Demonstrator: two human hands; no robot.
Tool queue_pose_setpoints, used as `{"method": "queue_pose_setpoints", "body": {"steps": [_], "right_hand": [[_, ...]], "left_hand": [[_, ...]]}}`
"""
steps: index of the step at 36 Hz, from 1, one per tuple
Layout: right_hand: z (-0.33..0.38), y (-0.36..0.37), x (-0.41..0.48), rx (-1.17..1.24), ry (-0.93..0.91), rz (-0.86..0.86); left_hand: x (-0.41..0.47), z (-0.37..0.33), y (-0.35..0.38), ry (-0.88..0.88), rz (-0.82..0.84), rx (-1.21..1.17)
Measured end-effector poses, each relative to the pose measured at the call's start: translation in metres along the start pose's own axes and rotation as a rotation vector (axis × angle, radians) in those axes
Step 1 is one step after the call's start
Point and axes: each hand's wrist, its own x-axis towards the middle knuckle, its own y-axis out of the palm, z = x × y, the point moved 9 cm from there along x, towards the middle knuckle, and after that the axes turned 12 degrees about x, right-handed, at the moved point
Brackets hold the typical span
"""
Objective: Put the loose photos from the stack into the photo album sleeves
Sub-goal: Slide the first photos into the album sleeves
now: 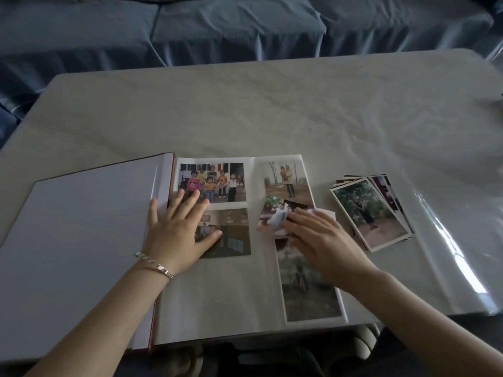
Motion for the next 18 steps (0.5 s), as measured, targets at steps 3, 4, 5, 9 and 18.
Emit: {"method": "queue_pose_setpoints", "body": {"steps": [3,4,5,9,18], "right_hand": [[-0.009,0.014,0.007,0.072,0.112,0.103],[-0.015,0.015,0.01,0.09,0.175,0.109],[-0.02,0.015,0.013,0.085,0.228,0.112],[-0.042,0.017,0.023,-0.008,0.413,0.208],[-0.056,0.011,0.035,-0.073,0.586,0.298]], "left_hand": [[0.0,0.0,0.0,0.001,-0.009,-0.019],[0.0,0.0,0.0,0.001,-0.012,-0.026],[0.001,0.0,0.0,0.002,-0.016,-0.032],[0.0,0.0,-0.001,0.005,-0.034,-0.059],[-0.003,0.001,-0.007,0.019,-0.084,-0.13]]}}
